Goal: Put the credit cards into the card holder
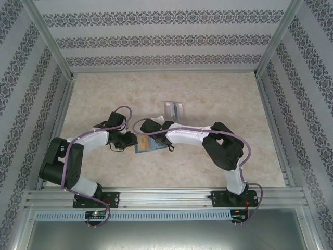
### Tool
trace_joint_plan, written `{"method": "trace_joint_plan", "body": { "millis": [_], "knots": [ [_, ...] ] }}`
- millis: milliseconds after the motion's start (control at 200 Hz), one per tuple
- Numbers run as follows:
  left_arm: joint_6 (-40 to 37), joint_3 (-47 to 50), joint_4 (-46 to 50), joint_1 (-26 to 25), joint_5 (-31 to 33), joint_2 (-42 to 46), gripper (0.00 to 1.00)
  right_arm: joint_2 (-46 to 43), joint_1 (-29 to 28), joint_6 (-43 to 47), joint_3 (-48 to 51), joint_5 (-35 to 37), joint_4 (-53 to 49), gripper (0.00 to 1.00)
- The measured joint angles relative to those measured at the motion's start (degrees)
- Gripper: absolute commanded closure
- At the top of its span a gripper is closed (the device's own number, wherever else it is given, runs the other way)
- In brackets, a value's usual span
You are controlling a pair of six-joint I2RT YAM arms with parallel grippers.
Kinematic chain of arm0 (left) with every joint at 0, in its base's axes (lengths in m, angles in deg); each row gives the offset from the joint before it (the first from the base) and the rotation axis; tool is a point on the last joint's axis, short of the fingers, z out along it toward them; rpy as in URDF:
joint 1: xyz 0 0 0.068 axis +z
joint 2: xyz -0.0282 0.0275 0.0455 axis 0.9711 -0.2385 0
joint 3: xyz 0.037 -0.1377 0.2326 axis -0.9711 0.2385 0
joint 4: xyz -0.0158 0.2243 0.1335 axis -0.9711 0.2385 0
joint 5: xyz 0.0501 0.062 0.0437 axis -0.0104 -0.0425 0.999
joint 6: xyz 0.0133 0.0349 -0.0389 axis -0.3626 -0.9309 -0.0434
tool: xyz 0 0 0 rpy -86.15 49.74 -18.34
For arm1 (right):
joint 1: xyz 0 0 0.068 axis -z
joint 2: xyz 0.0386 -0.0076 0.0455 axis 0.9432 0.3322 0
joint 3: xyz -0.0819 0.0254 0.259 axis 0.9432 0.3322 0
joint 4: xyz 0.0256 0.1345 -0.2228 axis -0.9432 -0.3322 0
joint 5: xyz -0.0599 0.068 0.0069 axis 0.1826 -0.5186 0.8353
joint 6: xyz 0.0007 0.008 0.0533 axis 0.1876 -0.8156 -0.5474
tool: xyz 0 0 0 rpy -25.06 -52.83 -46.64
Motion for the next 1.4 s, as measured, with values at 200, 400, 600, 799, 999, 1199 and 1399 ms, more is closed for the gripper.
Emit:
{"method": "trace_joint_plan", "body": {
  "millis": [200,400,600,799,999,1199,1399],
  "knots": [
    [0.00,0.07,-0.02,0.00,-0.20,0.00,0.66,-0.72,0.02,-0.04,1.62,0.72,-0.07,0.54],
    [0.00,0.04,-0.04,0.00,-0.61,-0.09,0.66,-2.51,0.02,-0.04,2.51,0.94,0.22,0.54],
    [0.00,0.04,-0.07,0.00,-1.36,-0.96,0.66,-4.52,0.83,-0.04,2.82,0.44,0.94,0.64],
    [-0.02,0.04,-0.07,0.00,-1.51,-1.03,0.69,-4.52,2.69,-0.17,4.11,-3.45,2.73,0.90],
    [-0.04,-0.07,-0.04,0.00,-1.49,-1.44,0.72,-4.52,3.19,0.24,4.52,-7.85,4.31,0.98],
    [-0.04,-0.33,0.09,0.00,-1.49,-1.66,0.71,-4.96,3.63,-0.07,6.45,-10.64,6.43,1.00],
    [-0.07,-0.35,0.13,0.00,-1.55,-1.70,0.73,-7.54,4.90,-0.33,8.76,-12.68,8.22,1.00]
  ]
}}
